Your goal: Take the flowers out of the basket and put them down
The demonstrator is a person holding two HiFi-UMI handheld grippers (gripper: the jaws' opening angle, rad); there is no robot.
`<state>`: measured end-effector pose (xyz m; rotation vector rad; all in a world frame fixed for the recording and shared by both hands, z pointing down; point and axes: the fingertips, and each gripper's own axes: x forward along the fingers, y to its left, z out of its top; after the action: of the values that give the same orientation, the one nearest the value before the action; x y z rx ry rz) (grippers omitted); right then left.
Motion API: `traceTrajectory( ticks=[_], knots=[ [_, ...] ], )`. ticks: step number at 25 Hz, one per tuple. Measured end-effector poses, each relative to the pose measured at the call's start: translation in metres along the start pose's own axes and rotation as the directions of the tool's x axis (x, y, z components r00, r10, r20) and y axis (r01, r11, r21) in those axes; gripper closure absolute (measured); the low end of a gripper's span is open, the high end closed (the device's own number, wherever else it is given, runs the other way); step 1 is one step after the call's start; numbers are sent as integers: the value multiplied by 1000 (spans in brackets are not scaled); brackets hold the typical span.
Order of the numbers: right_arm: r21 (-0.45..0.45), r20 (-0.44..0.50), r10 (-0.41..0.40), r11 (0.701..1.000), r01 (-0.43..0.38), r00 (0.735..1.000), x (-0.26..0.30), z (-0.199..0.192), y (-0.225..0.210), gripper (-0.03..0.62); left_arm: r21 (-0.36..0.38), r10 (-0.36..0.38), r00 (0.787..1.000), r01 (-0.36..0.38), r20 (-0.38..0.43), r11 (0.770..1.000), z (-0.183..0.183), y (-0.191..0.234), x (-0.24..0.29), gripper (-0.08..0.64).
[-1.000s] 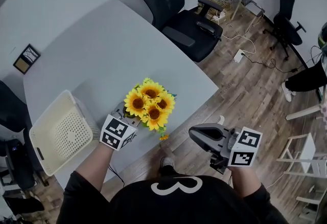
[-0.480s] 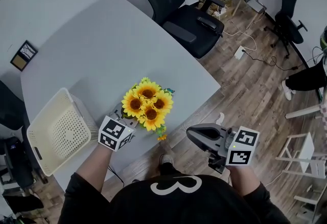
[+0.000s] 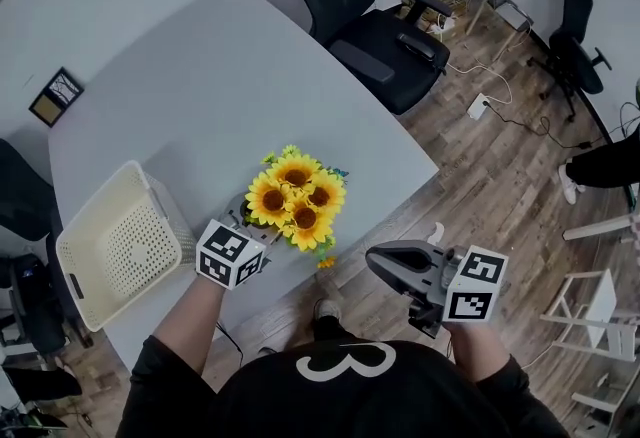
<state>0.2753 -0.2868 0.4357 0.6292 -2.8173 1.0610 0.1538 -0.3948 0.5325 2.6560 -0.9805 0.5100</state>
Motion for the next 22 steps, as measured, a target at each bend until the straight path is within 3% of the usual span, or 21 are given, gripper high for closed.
traceTrajectory(
  ticks=[4,7,11,22],
  knots=[
    [-2,-3,10,1000,-10,1000,-1,-5,3,584,-35,14,1000,-13,28,999,3,3,-6,276],
    [2,1,12,1000,-12,1000,-5,-7,3,584,-40,12,999,-10,36,999,9,0,-7,245],
    [1,4,16,1000,-16,1000,-7,-10,10,584,-28,27,999,-26,35,999,10,1,-15,225],
    [-60,25,28,998,-27,999,-5,-16,53,584,-124,145,987,-136,67,983,-4,2,-71,202]
  ],
)
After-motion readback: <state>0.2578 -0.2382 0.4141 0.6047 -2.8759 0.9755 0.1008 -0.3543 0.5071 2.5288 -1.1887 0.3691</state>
